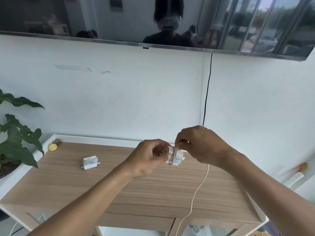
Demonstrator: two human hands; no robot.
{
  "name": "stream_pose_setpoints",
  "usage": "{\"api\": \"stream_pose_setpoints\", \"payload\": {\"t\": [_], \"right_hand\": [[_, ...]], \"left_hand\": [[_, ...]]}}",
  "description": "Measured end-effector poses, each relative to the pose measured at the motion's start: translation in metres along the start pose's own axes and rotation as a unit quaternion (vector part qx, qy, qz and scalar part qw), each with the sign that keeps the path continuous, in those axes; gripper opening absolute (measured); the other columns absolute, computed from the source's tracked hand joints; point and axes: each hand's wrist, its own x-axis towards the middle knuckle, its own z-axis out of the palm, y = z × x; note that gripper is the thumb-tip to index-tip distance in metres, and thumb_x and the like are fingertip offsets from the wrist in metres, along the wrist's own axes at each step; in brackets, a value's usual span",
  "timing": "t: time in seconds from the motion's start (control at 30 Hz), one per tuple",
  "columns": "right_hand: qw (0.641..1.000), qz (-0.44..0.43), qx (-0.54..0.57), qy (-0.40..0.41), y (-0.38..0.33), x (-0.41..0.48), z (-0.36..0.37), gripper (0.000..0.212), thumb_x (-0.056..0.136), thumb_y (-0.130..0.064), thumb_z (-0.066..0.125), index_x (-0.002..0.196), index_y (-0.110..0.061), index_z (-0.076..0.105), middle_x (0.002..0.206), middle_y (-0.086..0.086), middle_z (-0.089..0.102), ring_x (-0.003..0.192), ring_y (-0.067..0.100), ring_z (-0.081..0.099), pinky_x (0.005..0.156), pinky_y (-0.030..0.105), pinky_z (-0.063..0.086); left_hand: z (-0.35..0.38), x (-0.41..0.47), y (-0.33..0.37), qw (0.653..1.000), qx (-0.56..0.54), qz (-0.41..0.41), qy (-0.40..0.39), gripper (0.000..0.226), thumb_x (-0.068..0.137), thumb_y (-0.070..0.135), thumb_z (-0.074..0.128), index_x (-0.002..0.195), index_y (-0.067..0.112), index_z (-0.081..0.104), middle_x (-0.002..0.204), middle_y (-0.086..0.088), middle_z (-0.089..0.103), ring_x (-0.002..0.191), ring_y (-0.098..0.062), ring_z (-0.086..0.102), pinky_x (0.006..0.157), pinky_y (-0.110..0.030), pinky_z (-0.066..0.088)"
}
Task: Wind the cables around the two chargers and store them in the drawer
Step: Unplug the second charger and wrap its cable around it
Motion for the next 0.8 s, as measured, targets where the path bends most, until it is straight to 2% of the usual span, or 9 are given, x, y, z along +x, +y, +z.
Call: {"api": "stream_pose_setpoints", "payload": {"t": [0.1, 0.23, 0.33, 0.43, 0.47, 0.53, 0.6, 0.7, 0.8], "right_hand": [[0.994, 0.004, 0.108, 0.004, 0.012, 0.003, 0.006, 0.014, 0.087, -0.024, 0.065, 0.075, -0.028, 0.068, 0.070, -0.016, 0.063, 0.061, 0.006, 0.049, 0.058, 0.020, 0.038], [0.960, 0.018, 0.278, 0.014, 0.019, 0.002, 0.014, 0.021, 0.087, -0.020, 0.066, 0.070, -0.032, 0.068, 0.071, -0.011, 0.067, 0.062, 0.011, 0.053, 0.061, 0.020, 0.043], [0.930, 0.025, 0.367, 0.004, 0.017, -0.001, 0.030, 0.022, 0.092, -0.009, 0.059, 0.073, -0.017, 0.067, 0.056, -0.016, 0.062, 0.054, -0.001, 0.051, 0.057, 0.011, 0.039], [0.889, 0.055, 0.455, 0.011, 0.018, -0.007, 0.059, 0.026, 0.090, 0.007, 0.052, 0.073, -0.006, 0.065, 0.058, -0.011, 0.058, 0.054, 0.003, 0.046, 0.056, 0.018, 0.037], [0.887, 0.066, 0.457, 0.024, 0.018, -0.009, 0.070, 0.027, 0.089, 0.004, 0.050, 0.068, -0.006, 0.063, 0.055, -0.010, 0.054, 0.050, 0.005, 0.041, 0.053, 0.021, 0.034], [0.906, 0.068, 0.413, 0.062, 0.012, -0.016, 0.087, 0.032, 0.091, -0.023, 0.053, 0.062, -0.011, 0.060, 0.048, -0.009, 0.046, 0.045, 0.005, 0.036, 0.049, 0.022, 0.031], [0.918, 0.071, 0.376, 0.103, 0.002, -0.022, 0.098, 0.034, 0.093, -0.040, 0.054, 0.074, -0.016, 0.069, 0.048, -0.008, 0.048, 0.044, 0.004, 0.040, 0.049, 0.018, 0.034], [0.949, 0.065, 0.273, 0.141, -0.007, -0.026, 0.102, 0.022, 0.095, -0.028, 0.054, 0.084, -0.020, 0.071, 0.051, 0.001, 0.056, 0.046, 0.013, 0.048, 0.050, 0.023, 0.038], [0.975, 0.052, 0.184, 0.112, -0.009, -0.028, 0.098, 0.023, 0.096, -0.027, 0.050, 0.082, -0.018, 0.066, 0.054, -0.003, 0.054, 0.051, 0.019, 0.048, 0.055, 0.034, 0.043]], "left_hand": [[-0.008, -0.002, 0.007, 0.995, -0.057, -0.025, -0.073, 0.017, 0.090, 0.009, 0.064, 0.107, 0.006, 0.067, 0.101, -0.013, 0.070, 0.093, -0.019, 0.066, 0.083, -0.031, 0.056], [-0.013, -0.007, 0.015, 0.976, -0.182, -0.044, -0.115, 0.018, 0.091, 0.002, 0.060, 0.109, 0.002, 0.066, 0.099, -0.007, 0.072, 0.092, -0.017, 0.068, 0.076, -0.024, 0.053], [-0.015, -0.008, 0.015, 0.959, -0.251, -0.053, -0.120, 0.022, 0.086, 0.008, 0.062, 0.107, 0.001, 0.066, 0.097, -0.010, 0.073, 0.090, -0.022, 0.069, 0.077, -0.027, 0.054], [-0.013, -0.007, 0.015, 0.940, -0.316, -0.070, -0.106, 0.028, 0.084, 0.009, 0.060, 0.108, -0.005, 0.065, 0.097, -0.015, 0.072, 0.086, -0.024, 0.069, 0.076, -0.030, 0.056], [-0.012, -0.007, 0.015, 0.933, -0.341, -0.077, -0.088, 0.030, 0.085, 0.009, 0.062, 0.109, -0.009, 0.063, 0.098, -0.018, 0.071, 0.086, -0.025, 0.069, 0.076, -0.031, 0.057], [-0.009, -0.003, 0.017, 0.923, -0.372, -0.094, -0.036, 0.032, 0.084, 0.009, 0.066, 0.108, -0.013, 0.062, 0.098, -0.023, 0.069, 0.083, -0.029, 0.068, 0.075, -0.032, 0.059], [-0.005, 0.001, 0.017, 0.925, -0.364, -0.107, 0.018, 0.026, 0.081, 0.011, 0.064, 0.099, -0.008, 0.066, 0.093, -0.025, 0.069, 0.079, -0.031, 0.066, 0.075, -0.033, 0.060], [0.001, 0.005, 0.013, 0.938, -0.311, -0.126, 0.080, 0.016, 0.088, 0.005, 0.063, 0.099, -0.006, 0.066, 0.095, -0.022, 0.071, 0.080, -0.025, 0.069, 0.076, -0.032, 0.061], [0.006, 0.008, 0.006, 0.947, -0.263, -0.137, 0.127, 0.018, 0.089, 0.008, 0.064, 0.102, -0.005, 0.066, 0.094, -0.017, 0.071, 0.075, -0.017, 0.069, 0.074, -0.029, 0.060]]}}
